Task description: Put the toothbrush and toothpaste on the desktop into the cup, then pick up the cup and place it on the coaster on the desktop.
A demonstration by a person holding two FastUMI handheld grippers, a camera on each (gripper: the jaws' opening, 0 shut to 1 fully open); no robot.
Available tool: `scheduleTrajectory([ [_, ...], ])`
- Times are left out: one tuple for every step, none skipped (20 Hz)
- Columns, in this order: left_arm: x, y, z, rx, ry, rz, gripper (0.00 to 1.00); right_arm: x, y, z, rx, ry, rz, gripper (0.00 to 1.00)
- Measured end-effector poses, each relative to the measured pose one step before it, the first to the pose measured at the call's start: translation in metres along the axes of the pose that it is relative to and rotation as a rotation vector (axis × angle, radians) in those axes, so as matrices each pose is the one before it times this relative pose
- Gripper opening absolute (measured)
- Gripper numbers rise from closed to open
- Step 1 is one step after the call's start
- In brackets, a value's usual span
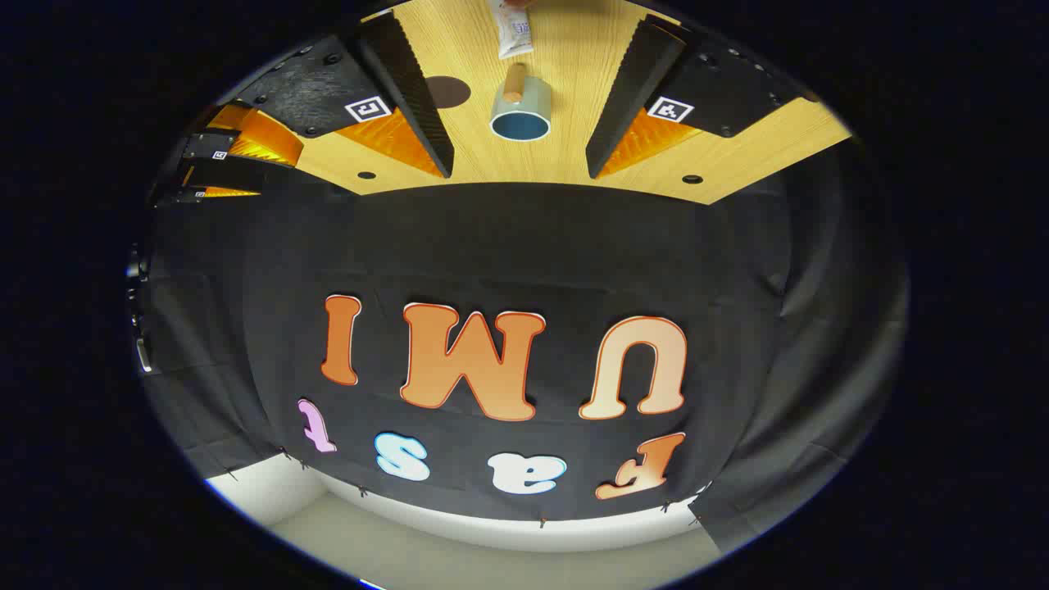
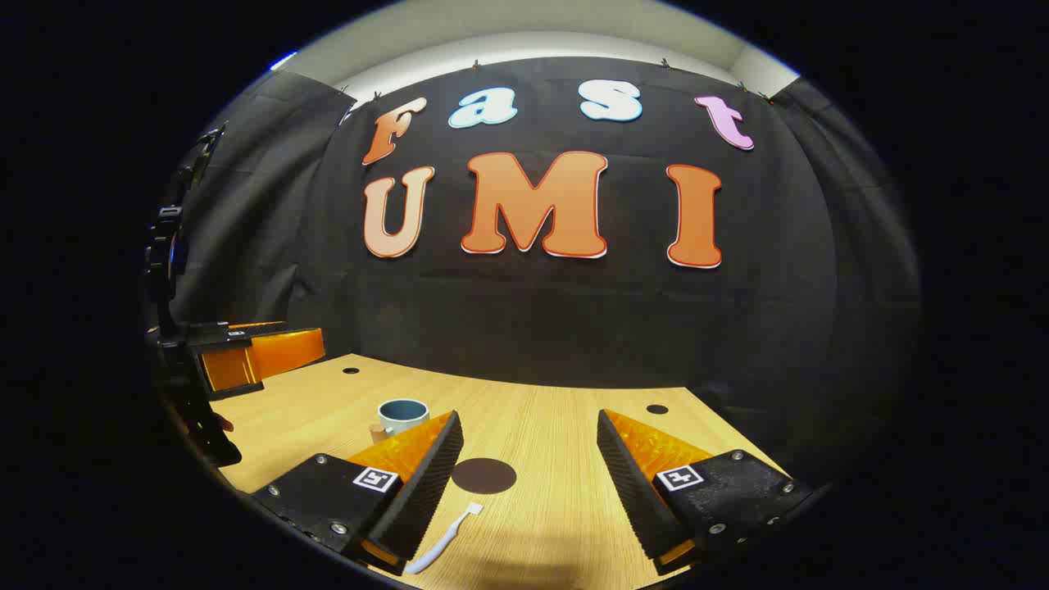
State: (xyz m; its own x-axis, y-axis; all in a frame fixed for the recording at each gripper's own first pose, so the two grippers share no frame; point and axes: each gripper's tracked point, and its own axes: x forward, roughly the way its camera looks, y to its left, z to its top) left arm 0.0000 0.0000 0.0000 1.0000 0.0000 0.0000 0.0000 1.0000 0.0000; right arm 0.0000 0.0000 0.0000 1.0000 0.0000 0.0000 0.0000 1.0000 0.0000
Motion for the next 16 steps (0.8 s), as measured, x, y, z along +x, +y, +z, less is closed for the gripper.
scheduleTrajectory([
  [0.00151,0.00042,0.00332,0.00407,-0.01295,-0.00206,0.98,-0.00012,-0.00032,0.00173,0.01614,-0.00491,-0.00192,0.99],
  [-0.00054,0.00083,0.00154,0.00394,-0.00034,0.00164,0.97,0.00094,0.00139,0.00187,0.01275,-0.00394,-0.00026,0.99],
  [-0.00038,0.00073,-0.00064,0.00602,-0.00682,0.00087,1.00,0.00129,0.00238,0.00186,0.00496,-0.00284,0.00094,0.99],
  [0.00106,0.00116,0.00348,0.00736,-0.00194,0.00076,0.97,0.00159,0.00016,0.00178,-0.00656,-0.00094,-0.00650,0.98],
  [0.00105,0.00053,0.00235,0.00209,-0.00225,0.00123,0.97,0.00212,-0.00277,0.00062,-0.01247,0.00457,-0.01678,0.99],
  [0.00092,-0.00144,0.00226,-0.00080,0.00028,-0.00158,0.97,0.00212,-0.00076,-0.00113,-0.00283,0.00857,-0.00813,0.99],
  [-0.00008,-0.00144,-0.00336,-0.00192,0.00994,-0.00226,0.97,0.00024,0.00517,-0.00032,0.00901,0.00749,0.00619,0.99],
  [-0.00003,-0.00139,-0.00042,0.00223,0.00562,-0.00335,0.97,0.00022,0.00591,0.00007,0.01746,0.00600,0.01457,0.99],
  [0.00005,-0.00056,-0.00098,0.00601,0.00769,-0.00123,0.97,0.00063,0.00567,-0.00016,0.01213,0.00426,0.01628,0.99],
  [-0.00049,0.00185,-0.00009,0.00495,0.00209,0.00825,0.97,0.00125,0.00207,0.00021,0.00172,0.00262,0.00263,0.99],
  [-0.00081,0.00136,-0.00101,0.00364,0.00088,0.00694,0.97,-0.00014,-0.00027,0.00038,-0.00469,-0.00077,-0.00418,0.99],
  [-0.00114,0.00036,0.00120,-0.00256,0.00129,0.00739,1.00,-0.00082,0.00075,0.00127,-0.00541,-0.00216,-0.00067,0.99],
  [-0.00211,-0.00109,-0.00167,-0.00703,0.00464,-0.00272,0.97,0.00035,0.00292,0.00097,-0.00754,0.00162,0.00464,0.99],
  [-0.00151,-0.00285,0.00148,-0.01275,-0.00100,-0.00850,0.97,0.00017,-0.00022,-0.00186,-0.00191,0.01541,-0.00604,0.99],
  [-0.00132,-0.00166,0.00175,-0.01183,-0.00072,-0.00800,0.97,-0.00104,0.00040,-0.00096,0.00329,0.00986,-0.00065,0.99],
  [-0.00013,0.00007,0.00162,-0.00302,0.00274,-0.00295,0.97,-0.00073,0.00141,-0.00088,0.00754,0.00979,-0.00023,0.99],
])
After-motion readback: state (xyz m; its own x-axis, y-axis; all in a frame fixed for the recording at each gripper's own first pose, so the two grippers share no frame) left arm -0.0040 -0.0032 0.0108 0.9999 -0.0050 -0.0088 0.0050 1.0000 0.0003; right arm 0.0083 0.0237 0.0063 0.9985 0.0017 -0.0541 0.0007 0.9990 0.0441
